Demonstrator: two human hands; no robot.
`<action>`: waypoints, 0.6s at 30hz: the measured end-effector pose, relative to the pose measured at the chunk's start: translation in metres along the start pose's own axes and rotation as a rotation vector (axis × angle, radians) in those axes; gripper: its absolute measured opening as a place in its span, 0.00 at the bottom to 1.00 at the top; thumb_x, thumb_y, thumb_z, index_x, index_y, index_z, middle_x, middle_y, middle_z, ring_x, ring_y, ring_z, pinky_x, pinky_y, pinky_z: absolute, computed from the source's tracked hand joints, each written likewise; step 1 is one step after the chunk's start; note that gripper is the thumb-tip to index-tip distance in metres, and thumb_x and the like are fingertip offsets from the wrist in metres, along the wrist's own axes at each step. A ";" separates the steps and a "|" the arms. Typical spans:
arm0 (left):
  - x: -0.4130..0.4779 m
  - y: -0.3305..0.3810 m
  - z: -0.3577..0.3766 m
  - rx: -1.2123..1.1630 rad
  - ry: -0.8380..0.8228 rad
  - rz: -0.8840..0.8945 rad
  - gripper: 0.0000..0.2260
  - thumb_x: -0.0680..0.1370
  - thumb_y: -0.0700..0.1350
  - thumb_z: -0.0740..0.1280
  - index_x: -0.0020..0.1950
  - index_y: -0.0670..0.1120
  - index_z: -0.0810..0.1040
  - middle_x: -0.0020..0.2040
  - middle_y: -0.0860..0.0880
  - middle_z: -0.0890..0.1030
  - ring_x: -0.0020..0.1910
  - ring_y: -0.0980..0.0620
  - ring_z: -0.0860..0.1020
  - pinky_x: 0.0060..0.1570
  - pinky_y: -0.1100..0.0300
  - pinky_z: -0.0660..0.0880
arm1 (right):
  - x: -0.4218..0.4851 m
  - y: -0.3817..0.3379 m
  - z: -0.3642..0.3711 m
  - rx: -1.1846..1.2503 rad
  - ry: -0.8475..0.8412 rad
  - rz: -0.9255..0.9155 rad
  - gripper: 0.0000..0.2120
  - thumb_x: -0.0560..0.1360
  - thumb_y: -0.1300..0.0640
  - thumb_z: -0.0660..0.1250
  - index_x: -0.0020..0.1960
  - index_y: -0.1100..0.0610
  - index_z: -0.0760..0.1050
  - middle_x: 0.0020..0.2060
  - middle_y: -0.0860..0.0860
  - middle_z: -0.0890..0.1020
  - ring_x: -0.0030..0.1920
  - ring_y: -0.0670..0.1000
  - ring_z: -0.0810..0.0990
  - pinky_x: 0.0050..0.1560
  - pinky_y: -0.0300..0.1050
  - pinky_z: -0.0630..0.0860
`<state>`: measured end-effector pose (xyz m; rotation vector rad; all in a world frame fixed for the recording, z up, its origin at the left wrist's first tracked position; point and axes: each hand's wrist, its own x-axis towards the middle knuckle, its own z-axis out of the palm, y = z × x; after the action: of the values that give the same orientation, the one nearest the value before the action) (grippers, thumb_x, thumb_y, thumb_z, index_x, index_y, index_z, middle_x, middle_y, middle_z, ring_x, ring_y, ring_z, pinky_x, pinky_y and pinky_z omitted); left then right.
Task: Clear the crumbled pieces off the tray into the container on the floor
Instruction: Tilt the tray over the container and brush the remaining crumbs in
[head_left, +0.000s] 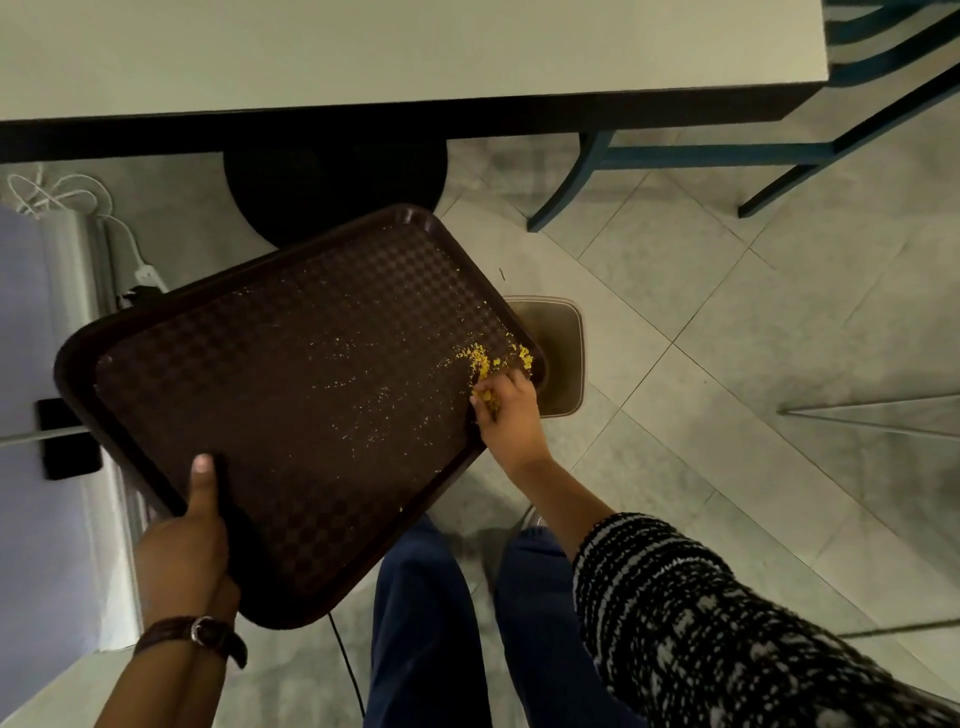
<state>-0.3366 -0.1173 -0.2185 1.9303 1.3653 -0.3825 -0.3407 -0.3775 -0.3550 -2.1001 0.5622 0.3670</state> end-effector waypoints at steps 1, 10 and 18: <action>-0.001 0.001 0.002 -0.010 -0.001 -0.011 0.39 0.72 0.69 0.58 0.65 0.36 0.69 0.64 0.34 0.73 0.59 0.33 0.73 0.58 0.45 0.71 | 0.004 0.001 -0.001 -0.025 -0.010 -0.021 0.07 0.75 0.60 0.66 0.52 0.58 0.77 0.53 0.54 0.74 0.57 0.55 0.71 0.63 0.51 0.70; -0.026 0.007 0.030 -0.066 0.014 -0.052 0.32 0.77 0.62 0.57 0.67 0.36 0.69 0.66 0.36 0.72 0.62 0.34 0.71 0.57 0.46 0.68 | 0.044 0.005 -0.008 -0.121 -0.154 -0.034 0.09 0.73 0.69 0.62 0.51 0.64 0.76 0.56 0.61 0.74 0.59 0.61 0.71 0.61 0.48 0.67; -0.043 0.004 0.032 -0.109 0.093 -0.047 0.29 0.75 0.61 0.62 0.61 0.36 0.73 0.61 0.36 0.76 0.58 0.35 0.74 0.54 0.47 0.70 | 0.081 -0.016 -0.018 0.535 0.054 0.602 0.11 0.78 0.62 0.54 0.43 0.57 0.74 0.39 0.53 0.76 0.42 0.52 0.74 0.50 0.45 0.69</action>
<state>-0.3449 -0.1704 -0.2127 1.8489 1.4638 -0.2378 -0.2627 -0.4046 -0.3709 -1.4018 1.1852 0.4362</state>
